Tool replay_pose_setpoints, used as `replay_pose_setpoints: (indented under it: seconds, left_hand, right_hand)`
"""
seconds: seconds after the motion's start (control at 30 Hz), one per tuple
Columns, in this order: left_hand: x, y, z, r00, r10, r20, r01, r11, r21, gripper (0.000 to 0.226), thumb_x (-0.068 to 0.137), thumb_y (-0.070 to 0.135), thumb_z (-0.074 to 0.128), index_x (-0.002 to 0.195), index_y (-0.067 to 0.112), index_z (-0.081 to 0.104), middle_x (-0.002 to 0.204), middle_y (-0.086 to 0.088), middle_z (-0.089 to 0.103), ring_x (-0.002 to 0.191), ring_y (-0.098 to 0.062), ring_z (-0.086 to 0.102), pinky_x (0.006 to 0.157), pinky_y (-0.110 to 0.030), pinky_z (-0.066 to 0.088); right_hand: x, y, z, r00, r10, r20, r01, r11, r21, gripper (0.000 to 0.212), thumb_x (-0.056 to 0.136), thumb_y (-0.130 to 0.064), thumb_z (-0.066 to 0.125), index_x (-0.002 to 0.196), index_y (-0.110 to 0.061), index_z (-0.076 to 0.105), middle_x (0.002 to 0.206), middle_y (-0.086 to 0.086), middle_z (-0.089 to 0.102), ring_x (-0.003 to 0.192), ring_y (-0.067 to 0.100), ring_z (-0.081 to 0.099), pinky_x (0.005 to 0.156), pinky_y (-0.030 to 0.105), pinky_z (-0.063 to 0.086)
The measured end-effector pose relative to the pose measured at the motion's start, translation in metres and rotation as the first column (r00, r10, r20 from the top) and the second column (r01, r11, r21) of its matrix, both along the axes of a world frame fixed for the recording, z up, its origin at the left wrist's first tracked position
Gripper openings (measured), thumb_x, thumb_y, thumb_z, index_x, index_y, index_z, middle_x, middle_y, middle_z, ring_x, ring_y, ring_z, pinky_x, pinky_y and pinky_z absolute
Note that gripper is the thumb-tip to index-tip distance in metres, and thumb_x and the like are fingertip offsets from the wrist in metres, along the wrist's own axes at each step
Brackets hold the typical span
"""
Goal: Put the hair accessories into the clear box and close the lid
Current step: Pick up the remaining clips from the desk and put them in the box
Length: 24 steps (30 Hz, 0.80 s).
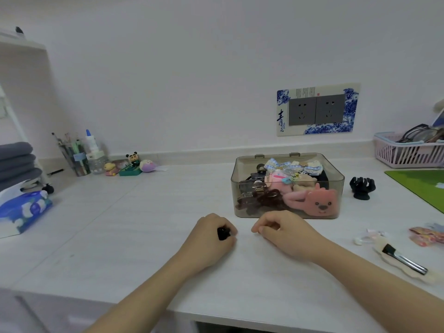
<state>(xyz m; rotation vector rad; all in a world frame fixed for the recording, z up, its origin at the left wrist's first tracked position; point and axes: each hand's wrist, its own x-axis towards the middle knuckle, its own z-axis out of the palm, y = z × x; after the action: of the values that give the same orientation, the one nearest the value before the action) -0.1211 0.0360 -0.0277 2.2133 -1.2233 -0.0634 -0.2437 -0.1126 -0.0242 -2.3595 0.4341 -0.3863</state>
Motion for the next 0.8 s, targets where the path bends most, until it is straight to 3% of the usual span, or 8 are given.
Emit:
replay_pose_setpoints:
  seconds: [0.27,0.4,0.53,0.7,0.8]
  left_hand:
    - [-0.014,-0.008,-0.002,0.997,-0.017,-0.070,0.013,0.998,-0.057,0.015,0.078,0.026,0.068,0.092,0.030,0.069,0.085,0.022,0.051,0.082,0.006,0.050,0.067,0.000,0.035]
    - [-0.022,-0.012,-0.001,0.989,-0.052,-0.141,0.035,0.992,-0.122,0.015,0.075,0.024,0.071,0.087,0.033,0.070,0.085,0.021,0.056,0.080,0.013,0.052,0.066,0.001,0.036]
    - [-0.026,-0.022,0.015,0.984,-0.079,-0.157,0.041,0.973,-0.229,0.016,0.075,0.022,0.072,0.081,0.036,0.068,0.088,0.016,0.062,0.085,0.003,0.057,0.066,-0.002,0.039]
    - [-0.030,-0.045,0.053,0.986,-0.117,-0.118,0.071,0.939,-0.336,0.020,0.076,0.022,0.072,0.076,0.040,0.064,0.086,0.020,0.060,0.077,0.018,0.053,0.064,0.003,0.037]
    - [-0.031,-0.070,0.071,0.983,-0.155,-0.102,0.106,0.920,-0.378,0.013,0.077,0.022,0.071,0.081,0.034,0.067,0.082,0.023,0.060,0.074,0.020,0.053,0.063,0.003,0.037]
  right_hand:
    - [-0.002,-0.003,0.001,1.000,-0.006,0.003,0.006,1.000,0.003,0.024,0.087,-0.018,0.052,0.080,-0.036,0.066,0.089,-0.009,0.068,0.075,-0.001,0.055,0.065,0.013,0.041]
    - [-0.005,-0.005,0.004,1.000,-0.009,0.016,0.009,1.000,0.018,0.022,0.087,-0.017,0.053,0.080,-0.034,0.065,0.077,-0.012,0.062,0.067,-0.001,0.053,0.059,0.011,0.039]
    - [-0.011,-0.012,0.012,0.989,-0.105,0.102,0.089,0.984,0.156,0.025,0.086,-0.015,0.055,0.074,-0.035,0.063,0.076,-0.005,0.065,0.075,0.013,0.063,0.065,0.028,0.050]
    - [-0.021,-0.023,0.030,0.941,-0.242,0.238,0.142,0.918,0.371,0.022,0.089,-0.007,0.051,0.083,-0.021,0.066,0.079,0.002,0.067,0.068,0.013,0.061,0.059,0.023,0.046]
    - [-0.030,-0.029,0.048,0.862,-0.345,0.371,0.108,0.840,0.532,0.022,0.090,0.000,0.045,0.086,-0.010,0.065,0.080,0.016,0.064,0.056,0.012,0.058,0.057,0.020,0.047]
